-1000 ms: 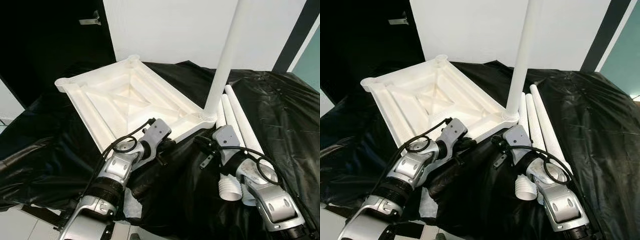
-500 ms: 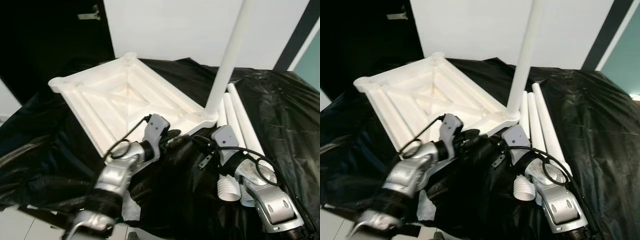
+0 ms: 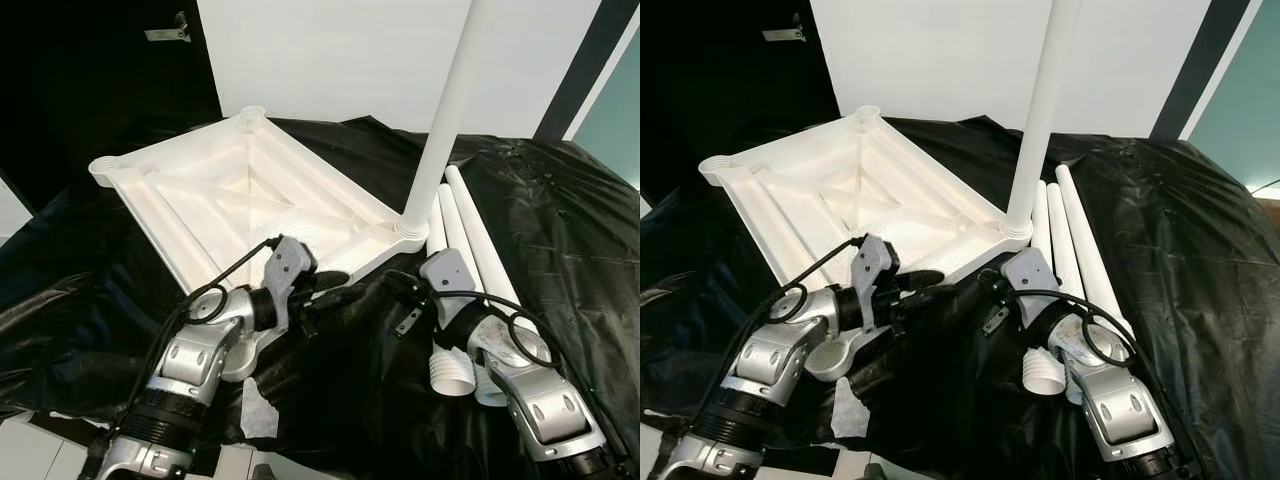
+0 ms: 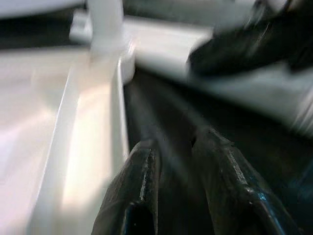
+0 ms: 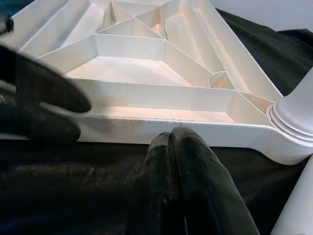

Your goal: Building children table

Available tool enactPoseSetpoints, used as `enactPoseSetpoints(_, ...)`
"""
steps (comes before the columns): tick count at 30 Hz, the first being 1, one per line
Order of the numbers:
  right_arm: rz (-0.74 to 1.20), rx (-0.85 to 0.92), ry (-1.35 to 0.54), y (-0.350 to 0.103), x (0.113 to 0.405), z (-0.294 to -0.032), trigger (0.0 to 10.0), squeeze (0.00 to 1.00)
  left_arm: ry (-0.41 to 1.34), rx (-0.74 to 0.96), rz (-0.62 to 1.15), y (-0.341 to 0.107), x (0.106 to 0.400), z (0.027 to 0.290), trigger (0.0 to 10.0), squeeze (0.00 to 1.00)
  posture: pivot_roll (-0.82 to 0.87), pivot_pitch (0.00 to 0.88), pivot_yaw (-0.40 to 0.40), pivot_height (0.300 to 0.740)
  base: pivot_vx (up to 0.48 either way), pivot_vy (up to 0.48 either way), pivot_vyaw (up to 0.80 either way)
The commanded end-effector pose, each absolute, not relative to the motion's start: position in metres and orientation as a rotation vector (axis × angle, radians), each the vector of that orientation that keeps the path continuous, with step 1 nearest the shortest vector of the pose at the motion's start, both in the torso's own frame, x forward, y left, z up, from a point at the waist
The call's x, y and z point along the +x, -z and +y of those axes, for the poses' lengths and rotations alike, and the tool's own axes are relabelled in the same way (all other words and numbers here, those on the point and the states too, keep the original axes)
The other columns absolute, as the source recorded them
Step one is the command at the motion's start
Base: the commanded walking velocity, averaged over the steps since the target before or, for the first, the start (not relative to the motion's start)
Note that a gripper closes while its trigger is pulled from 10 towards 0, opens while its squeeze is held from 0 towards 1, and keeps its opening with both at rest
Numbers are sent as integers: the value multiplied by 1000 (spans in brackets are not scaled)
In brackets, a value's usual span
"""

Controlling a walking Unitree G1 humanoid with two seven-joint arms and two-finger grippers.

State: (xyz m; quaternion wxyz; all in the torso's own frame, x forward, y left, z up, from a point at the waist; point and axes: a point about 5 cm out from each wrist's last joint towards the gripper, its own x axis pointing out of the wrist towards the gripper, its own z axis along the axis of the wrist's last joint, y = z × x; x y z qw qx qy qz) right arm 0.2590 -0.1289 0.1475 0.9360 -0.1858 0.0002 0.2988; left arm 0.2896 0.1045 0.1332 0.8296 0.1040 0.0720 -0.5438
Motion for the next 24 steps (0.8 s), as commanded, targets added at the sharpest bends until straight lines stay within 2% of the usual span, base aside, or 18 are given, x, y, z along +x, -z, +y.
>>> enactPoseSetpoints(1, 10, -379, -617, -146, 260, -129, 10000, 0, 1135, 261, 184, -127, 290, 107, 10000, 0, 1, 0, -32, 740, 0, 0, 0)
enactPoseSetpoints(3, 9, -379, -616, -147, 259, -129, 10000, 0, 1048, 334, 247, -118, 298, 119, 10000, 0, -3, 0, -30, 740, 0, 0, 0)
enactPoseSetpoints(9, 7, -380, -612, -147, 258, -129, 10000, 0, 967, 415, 334, -108, 304, 130, 10000, 0, -5, 0, -29, 740, 0, 0, 0)
enactPoseSetpoints(15, 2, -382, -610, -148, 259, -129, 10000, 0, 965, 445, 388, -101, 304, 133, 10000, 0, -7, 0, -27, 740, 0, 0, 0)
enactPoseSetpoints(16, 1, -382, -609, -148, 259, -129, 10000, 0, 986, 438, 408, -99, 302, 133, 0, 0, -6, 0, -27, 740, 0, 0, 0)
enactPoseSetpoints(21, 0, -381, -609, -149, 258, -129, 10000, 0, 1010, 433, 446, -94, 297, 132, 392, 0, -6, 0, -26, 740, 0, 0, 0)
enactPoseSetpoints(22, 0, -380, -608, -149, 259, -129, 10000, 0, 1015, 415, 440, -94, 297, 131, 7333, 1000, -5, 0, -26, 740, 0, 0, 0)
enactPoseSetpoints(23, 1, -379, -608, -149, 259, -129, 10000, 0, 1030, 388, 430, -97, 296, 129, 10000, 1000, -5, 0, -28, 740, 0, 0, 0)
enactPoseSetpoints(24, 1, -379, -607, -148, 259, -129, 10000, 0, 1041, 370, 422, -98, 295, 128, 10000, 1000, -5, 0, -28, 740, 0, 0, 0)
